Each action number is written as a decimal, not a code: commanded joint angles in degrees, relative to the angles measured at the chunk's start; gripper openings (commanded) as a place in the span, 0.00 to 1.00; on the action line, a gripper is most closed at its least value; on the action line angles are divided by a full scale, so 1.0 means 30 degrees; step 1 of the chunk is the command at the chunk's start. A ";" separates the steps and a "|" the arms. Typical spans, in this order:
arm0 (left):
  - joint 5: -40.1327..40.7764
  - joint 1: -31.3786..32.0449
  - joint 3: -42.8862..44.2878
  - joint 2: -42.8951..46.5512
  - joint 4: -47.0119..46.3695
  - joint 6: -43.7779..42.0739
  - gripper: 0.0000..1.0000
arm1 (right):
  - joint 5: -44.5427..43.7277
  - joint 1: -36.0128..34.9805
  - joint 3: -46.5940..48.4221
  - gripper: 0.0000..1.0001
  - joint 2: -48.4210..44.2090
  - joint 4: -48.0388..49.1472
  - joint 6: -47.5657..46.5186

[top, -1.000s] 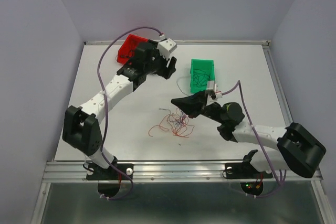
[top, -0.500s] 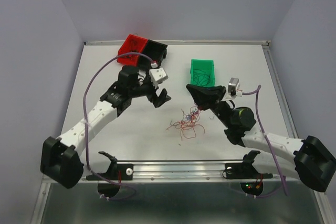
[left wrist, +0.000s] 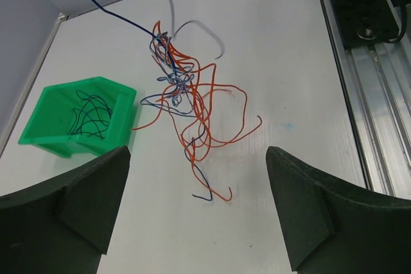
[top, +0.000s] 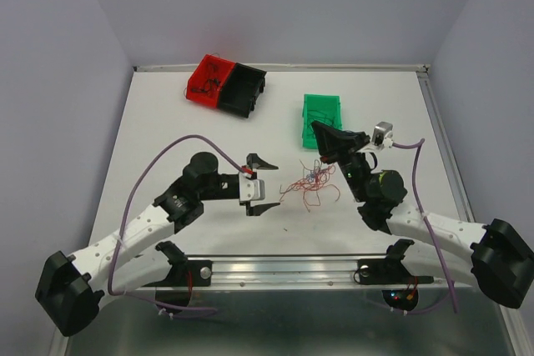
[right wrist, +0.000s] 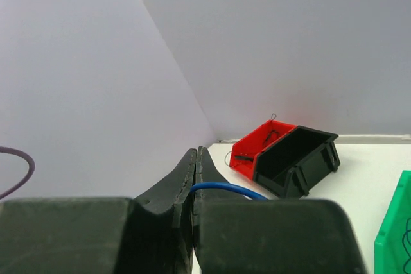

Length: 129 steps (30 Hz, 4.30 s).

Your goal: Untangle the cables

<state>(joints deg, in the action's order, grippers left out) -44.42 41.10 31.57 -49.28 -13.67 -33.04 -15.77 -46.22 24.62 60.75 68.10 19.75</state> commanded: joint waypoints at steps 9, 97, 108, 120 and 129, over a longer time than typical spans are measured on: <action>0.6310 0.2793 0.0812 -0.5339 -0.5135 0.1108 0.86 | -0.1686 -0.0151 0.1139 0.01 -0.0504 0.0241 0.0185; 0.9626 -1.0507 0.6728 -0.3381 0.8392 -0.4135 0.00 | -1.3631 -0.0122 0.1909 0.01 -1.1445 -1.1676 -0.9149; 1.1821 -1.0536 0.7407 -0.1594 0.8307 -0.2465 0.00 | -0.7843 0.2911 0.5886 0.01 -0.2496 -2.1140 -0.3925; 0.5882 -1.0507 0.9541 0.0049 1.1054 -0.2550 0.00 | 0.9362 0.4331 0.5505 0.92 -0.1414 -2.0216 -0.5877; 0.5050 -0.9161 1.0043 0.0136 1.3610 -0.3959 0.00 | 1.9810 0.4273 0.5797 0.92 0.3239 -1.5441 -0.7492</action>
<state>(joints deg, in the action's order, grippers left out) -27.57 12.10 60.03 -49.95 24.58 -43.90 26.06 -33.06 41.30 66.63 11.55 -0.67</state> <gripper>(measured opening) 0.048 0.928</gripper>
